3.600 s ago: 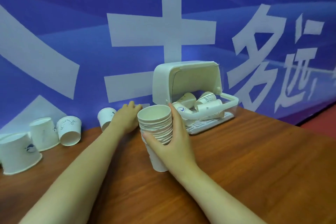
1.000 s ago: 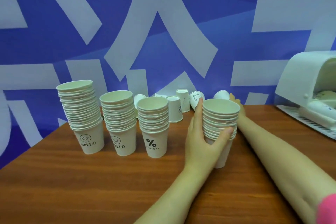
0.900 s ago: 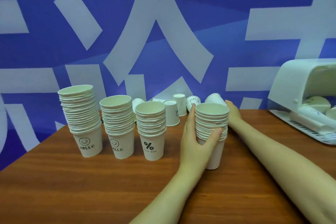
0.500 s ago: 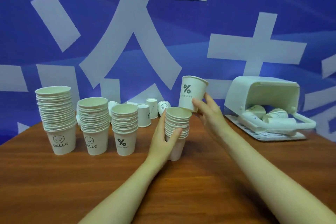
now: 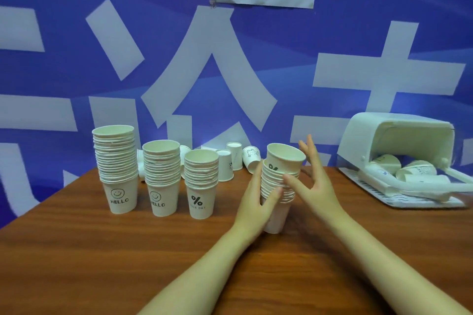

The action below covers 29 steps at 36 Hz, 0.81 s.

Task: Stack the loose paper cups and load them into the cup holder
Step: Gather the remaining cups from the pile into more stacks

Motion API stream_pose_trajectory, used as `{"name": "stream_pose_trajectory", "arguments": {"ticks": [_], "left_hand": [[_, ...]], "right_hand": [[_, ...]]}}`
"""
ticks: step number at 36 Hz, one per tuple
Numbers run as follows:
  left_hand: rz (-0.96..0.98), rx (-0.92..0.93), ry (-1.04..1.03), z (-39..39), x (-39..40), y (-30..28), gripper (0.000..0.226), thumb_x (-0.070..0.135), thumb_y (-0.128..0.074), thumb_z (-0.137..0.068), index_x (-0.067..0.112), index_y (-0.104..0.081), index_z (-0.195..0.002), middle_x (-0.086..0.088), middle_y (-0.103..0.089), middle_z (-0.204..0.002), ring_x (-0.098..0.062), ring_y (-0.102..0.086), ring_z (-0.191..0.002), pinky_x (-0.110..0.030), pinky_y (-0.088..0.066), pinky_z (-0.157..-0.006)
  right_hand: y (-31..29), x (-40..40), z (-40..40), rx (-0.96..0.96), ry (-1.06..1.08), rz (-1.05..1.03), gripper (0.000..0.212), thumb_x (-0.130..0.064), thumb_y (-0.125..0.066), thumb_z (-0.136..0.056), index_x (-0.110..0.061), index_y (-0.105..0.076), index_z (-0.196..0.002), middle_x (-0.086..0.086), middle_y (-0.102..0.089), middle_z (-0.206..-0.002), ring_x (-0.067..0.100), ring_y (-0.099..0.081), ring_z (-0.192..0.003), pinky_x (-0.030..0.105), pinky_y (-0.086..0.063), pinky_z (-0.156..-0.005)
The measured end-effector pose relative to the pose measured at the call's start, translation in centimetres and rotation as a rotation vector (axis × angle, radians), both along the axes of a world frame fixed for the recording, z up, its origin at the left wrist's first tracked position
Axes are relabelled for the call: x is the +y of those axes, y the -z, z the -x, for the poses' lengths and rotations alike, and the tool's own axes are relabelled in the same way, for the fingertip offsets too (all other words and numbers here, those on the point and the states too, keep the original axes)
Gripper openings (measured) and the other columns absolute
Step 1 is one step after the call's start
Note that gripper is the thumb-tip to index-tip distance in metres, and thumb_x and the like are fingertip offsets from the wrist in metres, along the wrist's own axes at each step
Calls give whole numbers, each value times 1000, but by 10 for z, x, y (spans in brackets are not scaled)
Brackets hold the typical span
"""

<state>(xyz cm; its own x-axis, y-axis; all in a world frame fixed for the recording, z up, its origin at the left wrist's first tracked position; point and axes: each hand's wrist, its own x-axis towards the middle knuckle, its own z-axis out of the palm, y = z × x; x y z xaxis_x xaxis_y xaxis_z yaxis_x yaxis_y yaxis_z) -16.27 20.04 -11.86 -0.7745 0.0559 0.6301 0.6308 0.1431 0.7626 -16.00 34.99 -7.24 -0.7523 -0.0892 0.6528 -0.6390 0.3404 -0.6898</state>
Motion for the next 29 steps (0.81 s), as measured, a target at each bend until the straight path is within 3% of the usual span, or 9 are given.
{"name": "stream_pose_trajectory", "arguments": {"ticks": [4,9,15,18,21,24,27,29], "left_hand": [[9,-41,0,-3,0,2,60,40,-47,-96,24,-29,-150,13,-41,-150,-6,-34,-140,-39,-29,-117],[-5,-120,-5,-8,-7,0,52,29,-39,-100,20,-31,-151,12,-39,-152,-2,-32,-141,-37,-26,-119],[-101,-201,-9,-30,-10,-14,49,31,-42,-99,24,-37,-148,13,-45,-148,0,-37,-137,-39,-28,-118],[-101,-171,-34,-40,-9,-21,51,31,-49,-98,25,-36,-147,15,-49,-143,-1,-43,-133,-35,-34,-114],[-62,-127,-61,-45,-15,-19,61,37,-57,-93,39,-27,-146,33,-41,-142,7,-37,-135,-20,-32,-111],[-59,-77,-102,-51,-25,-16,64,40,-65,-88,55,-25,-136,39,-41,-137,10,-38,-132,-11,-35,-105],[-74,-26,-152,-54,-30,-13,65,54,-63,-79,56,-30,-135,40,-43,-134,10,-40,-130,-12,-37,-103],[-129,-26,-160,-53,-31,-9,69,57,-64,-77,46,-35,-139,31,-47,-137,5,-43,-130,-22,-41,-107]], "right_hand": [[5,2,-6,39,-31,-76,58,-48,-60,-84,-54,-38,-137,-17,-39,-151,-1,-33,-140,39,-35,-115],[17,-13,-14,-20,-101,26,51,-24,-65,-90,-44,-46,-133,-20,-53,-135,2,-50,-127,40,-43,-108],[20,-21,-18,-62,-58,9,53,-49,-59,-83,-59,-39,-131,-14,-51,-139,5,-48,-129,44,-42,-109],[20,-27,-21,-66,-75,-30,56,-44,-52,-93,-60,-23,-138,-22,-37,-149,-4,-36,-137,30,-32,-115],[24,-27,-22,-145,-184,47,48,-43,-41,-101,-55,-17,-141,-33,-30,-146,-15,-31,-134,24,-29,-115],[26,-23,-15,-231,-256,135,53,-52,-42,-97,-45,-24,-146,-25,-49,-140,-3,-46,-130,25,-39,-108],[24,-18,8,-282,-193,184,41,-37,-41,-101,-29,-38,-141,-6,-66,-119,8,-63,-110,25,-53,-88],[20,-13,32,-342,-114,150,33,-23,-44,-103,-22,-48,-135,6,-66,-117,17,-63,-111,32,-54,-87]]}}
